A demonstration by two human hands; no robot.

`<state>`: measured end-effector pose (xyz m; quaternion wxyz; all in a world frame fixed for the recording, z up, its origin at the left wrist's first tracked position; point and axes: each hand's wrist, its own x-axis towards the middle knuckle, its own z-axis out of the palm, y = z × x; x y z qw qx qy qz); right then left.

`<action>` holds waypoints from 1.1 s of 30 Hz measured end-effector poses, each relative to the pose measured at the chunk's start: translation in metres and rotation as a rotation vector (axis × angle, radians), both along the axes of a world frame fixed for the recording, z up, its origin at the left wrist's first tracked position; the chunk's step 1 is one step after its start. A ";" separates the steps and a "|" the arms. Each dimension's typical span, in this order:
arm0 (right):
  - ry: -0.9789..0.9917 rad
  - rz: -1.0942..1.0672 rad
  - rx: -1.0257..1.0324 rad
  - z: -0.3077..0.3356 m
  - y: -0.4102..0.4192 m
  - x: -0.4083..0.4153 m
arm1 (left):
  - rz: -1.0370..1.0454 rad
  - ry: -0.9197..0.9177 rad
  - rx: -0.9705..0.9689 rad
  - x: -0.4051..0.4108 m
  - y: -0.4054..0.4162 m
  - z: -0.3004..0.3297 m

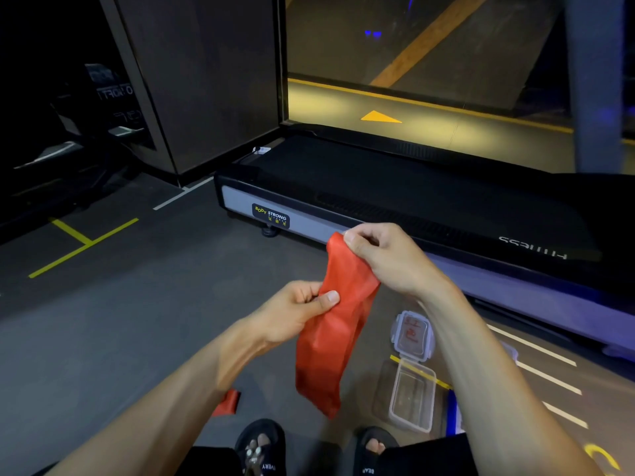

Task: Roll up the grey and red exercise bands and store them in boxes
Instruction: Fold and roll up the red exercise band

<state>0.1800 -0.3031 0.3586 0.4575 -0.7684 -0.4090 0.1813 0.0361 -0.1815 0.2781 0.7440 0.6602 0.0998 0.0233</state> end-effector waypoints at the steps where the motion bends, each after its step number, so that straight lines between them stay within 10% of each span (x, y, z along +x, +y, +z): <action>1: -0.002 -0.011 -0.018 -0.002 -0.001 0.001 | 0.002 0.009 0.037 0.000 0.001 0.001; 11: 0.017 -0.070 -0.168 -0.012 -0.002 0.002 | 0.092 0.107 0.564 0.004 0.020 -0.012; 19: 0.606 -0.077 -0.002 -0.010 -0.005 -0.008 | -0.089 -0.040 0.303 -0.001 0.026 0.006; 33: 0.685 0.006 -0.021 -0.016 -0.022 -0.008 | -0.145 0.001 0.150 -0.003 0.026 0.015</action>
